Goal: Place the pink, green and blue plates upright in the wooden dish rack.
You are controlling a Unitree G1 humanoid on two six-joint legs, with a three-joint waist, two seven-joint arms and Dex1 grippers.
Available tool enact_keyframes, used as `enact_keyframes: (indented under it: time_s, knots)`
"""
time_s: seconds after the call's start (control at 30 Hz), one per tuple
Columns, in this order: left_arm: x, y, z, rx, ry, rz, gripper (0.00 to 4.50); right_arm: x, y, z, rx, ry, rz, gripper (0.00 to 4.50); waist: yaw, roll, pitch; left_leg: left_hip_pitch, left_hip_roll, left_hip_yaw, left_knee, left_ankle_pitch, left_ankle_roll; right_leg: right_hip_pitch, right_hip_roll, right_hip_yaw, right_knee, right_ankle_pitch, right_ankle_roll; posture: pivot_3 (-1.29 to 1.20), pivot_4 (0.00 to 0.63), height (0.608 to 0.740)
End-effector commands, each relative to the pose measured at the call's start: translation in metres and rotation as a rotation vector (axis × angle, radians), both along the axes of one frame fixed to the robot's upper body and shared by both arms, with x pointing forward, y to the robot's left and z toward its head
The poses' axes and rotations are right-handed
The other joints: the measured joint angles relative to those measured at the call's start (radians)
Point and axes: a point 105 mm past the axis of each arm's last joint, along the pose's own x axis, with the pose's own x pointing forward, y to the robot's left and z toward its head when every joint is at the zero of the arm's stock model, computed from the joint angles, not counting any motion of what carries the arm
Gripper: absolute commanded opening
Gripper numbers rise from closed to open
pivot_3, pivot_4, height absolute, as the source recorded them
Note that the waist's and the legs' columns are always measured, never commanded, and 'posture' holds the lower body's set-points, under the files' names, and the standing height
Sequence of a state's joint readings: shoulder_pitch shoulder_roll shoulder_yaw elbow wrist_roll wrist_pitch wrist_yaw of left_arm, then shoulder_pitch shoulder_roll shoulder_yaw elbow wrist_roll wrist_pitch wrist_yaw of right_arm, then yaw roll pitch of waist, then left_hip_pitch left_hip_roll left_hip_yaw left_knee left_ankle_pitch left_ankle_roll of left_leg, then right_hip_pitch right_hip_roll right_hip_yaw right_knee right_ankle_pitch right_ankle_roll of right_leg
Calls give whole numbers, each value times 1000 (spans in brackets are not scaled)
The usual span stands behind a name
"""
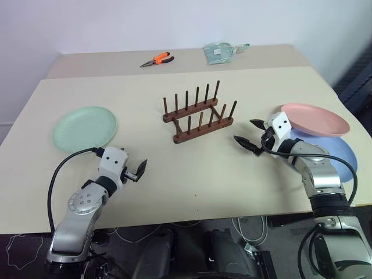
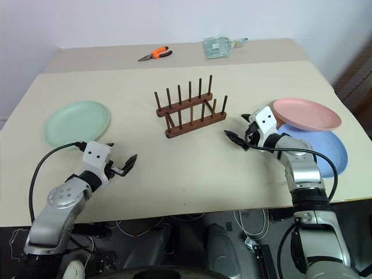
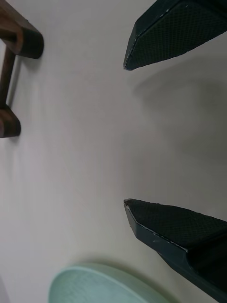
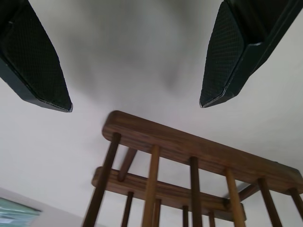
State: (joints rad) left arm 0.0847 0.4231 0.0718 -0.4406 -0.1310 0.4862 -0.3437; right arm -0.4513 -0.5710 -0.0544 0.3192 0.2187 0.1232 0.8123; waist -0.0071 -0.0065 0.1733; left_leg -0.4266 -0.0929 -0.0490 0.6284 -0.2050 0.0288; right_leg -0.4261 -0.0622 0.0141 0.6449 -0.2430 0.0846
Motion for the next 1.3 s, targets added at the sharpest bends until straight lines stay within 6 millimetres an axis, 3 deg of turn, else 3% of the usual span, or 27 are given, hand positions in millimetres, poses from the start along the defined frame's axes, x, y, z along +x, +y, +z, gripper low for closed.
enact_keyframes:
  time_s: [0.03, 0.37, 0.63, 0.8, 0.9, 1.03, 1.13, 1.3]
  knots:
    - [-3, 2, 14, 4, -49, 7, 4460, 4, 10, 16, 2, -59, 32, 4421, 0, 0, 0, 0, 0, 0, 0, 0, 0, 0, 0, 0, 0, 0, 0, 0, 150, 726]
    - [9, -10, 17, -1, -55, -63, 4460, 3, 12, 20, 8, -89, 15, 4421, 13, 0, 0, 0, 0, 0, 0, 0, 0, 0, 0, 0, 0, 0, 0, 0, 150, 726]
    - [26, -43, 9, -21, 23, -326, 4460, -25, 25, 5, 37, -25, 53, 4421, 21, 0, 0, 0, 0, 0, 0, 0, 0, 0, 0, 0, 0, 0, 0, 0, 150, 726]
    - [62, -67, 0, 13, 49, -456, 4460, -30, 50, 1, 28, -56, 43, 4421, 19, 0, 0, 0, 0, 0, 0, 0, 0, -1, 0, 0, 1, 0, 0, 0, 150, 726]
    - [87, -84, -3, -60, 72, -466, 4460, -32, 59, 3, 51, -73, 19, 4421, 21, 0, 0, 0, 0, 0, 0, 1, 1, -1, 0, 0, 1, 2, 2, 0, 150, 726]
    - [101, -110, -12, -62, 111, -547, 4460, -40, 71, 12, 89, -91, 15, 4421, 23, -1, 0, -1, -1, 0, 1, 1, 2, -1, 0, -1, 0, 2, 3, 0, 150, 726]
    - [106, -128, -15, -68, 121, -585, 3639, -45, 71, 9, 77, -88, 4, 4500, 22, -1, -1, -1, -1, 0, 2, 1, 2, 0, 0, -1, 1, 2, 3, 0, 150, 726]
    - [106, -142, -12, -92, 99, -614, 1239, -43, 63, 9, 49, -91, -18, 4500, 20, -1, -1, -1, -1, 0, 1, 1, 2, 0, 0, -1, 1, 2, 3, 0, 150, 726]
